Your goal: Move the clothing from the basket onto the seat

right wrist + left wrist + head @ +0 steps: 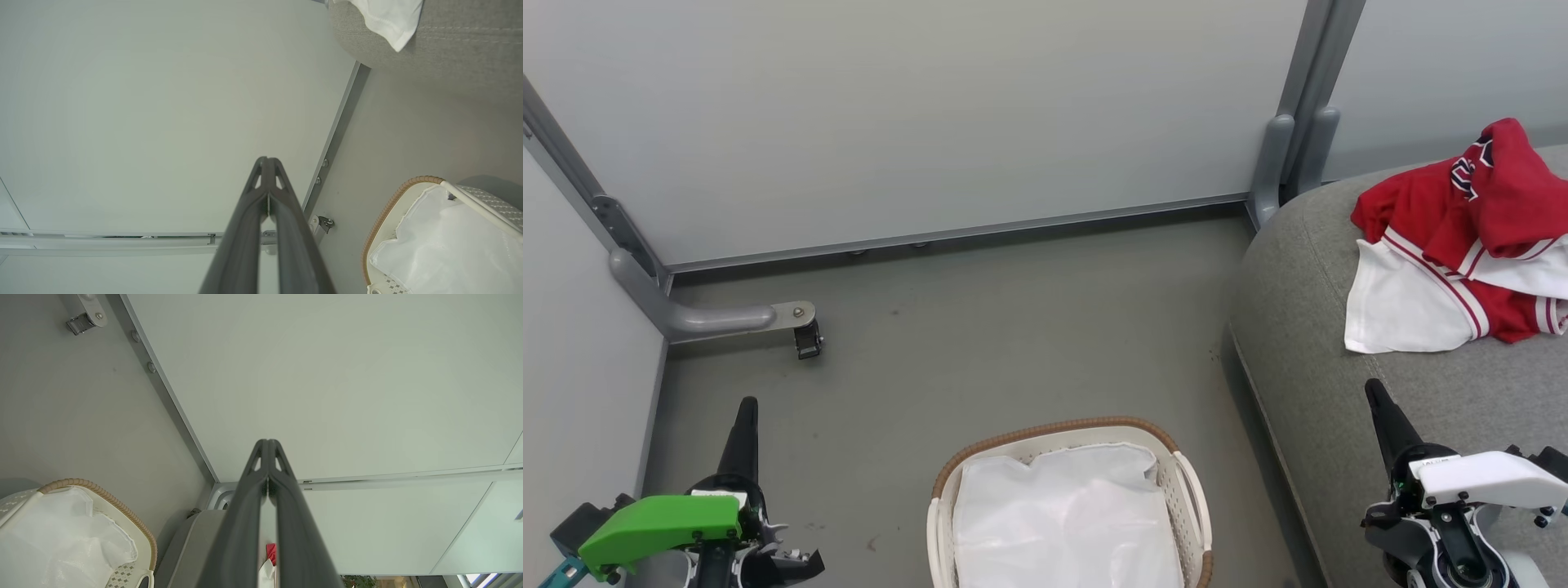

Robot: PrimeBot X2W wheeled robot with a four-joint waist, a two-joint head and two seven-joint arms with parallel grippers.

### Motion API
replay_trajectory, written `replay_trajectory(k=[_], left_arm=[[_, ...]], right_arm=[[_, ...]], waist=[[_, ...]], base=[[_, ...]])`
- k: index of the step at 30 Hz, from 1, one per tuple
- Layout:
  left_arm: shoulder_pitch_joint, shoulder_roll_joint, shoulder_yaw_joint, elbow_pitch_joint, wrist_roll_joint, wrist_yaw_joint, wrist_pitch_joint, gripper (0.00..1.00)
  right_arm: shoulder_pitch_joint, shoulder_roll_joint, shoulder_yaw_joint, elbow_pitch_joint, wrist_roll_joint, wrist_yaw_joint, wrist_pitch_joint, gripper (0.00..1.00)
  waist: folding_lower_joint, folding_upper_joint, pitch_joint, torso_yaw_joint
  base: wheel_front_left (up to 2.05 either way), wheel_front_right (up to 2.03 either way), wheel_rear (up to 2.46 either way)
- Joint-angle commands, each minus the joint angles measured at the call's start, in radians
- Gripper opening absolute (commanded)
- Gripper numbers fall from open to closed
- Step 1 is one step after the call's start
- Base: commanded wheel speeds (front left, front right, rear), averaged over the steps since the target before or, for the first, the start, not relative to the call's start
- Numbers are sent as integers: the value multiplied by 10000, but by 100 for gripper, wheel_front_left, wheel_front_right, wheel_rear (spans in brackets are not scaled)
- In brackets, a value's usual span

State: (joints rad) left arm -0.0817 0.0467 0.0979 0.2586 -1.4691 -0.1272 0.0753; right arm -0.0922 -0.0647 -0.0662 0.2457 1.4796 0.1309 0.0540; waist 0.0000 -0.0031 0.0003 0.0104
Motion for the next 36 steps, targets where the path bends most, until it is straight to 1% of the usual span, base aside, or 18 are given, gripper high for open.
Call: replay_trajectory(k=[1, 21, 36], left_arm=[[-198, 56, 63, -80, -224, -52, 64, 0], [-331, 62, 188, -154, -1466, -61, 416, 0], [-329, 62, 183, -148, -1452, -62, 425, 0]], right_arm=[[-115, -50, -62, -54, 202, -2, 83, 0], [-181, -26, -291, -33, 1533, -2, 457, 0], [-185, 10, -333, -28, 1473, -2, 509, 0]], waist=[[0, 26, 2, -6], [0, 31, 27, -102], [0, 31, 28, -104]], base=[[0, 0, 0], [0, 0, 0], [0, 0, 0]])
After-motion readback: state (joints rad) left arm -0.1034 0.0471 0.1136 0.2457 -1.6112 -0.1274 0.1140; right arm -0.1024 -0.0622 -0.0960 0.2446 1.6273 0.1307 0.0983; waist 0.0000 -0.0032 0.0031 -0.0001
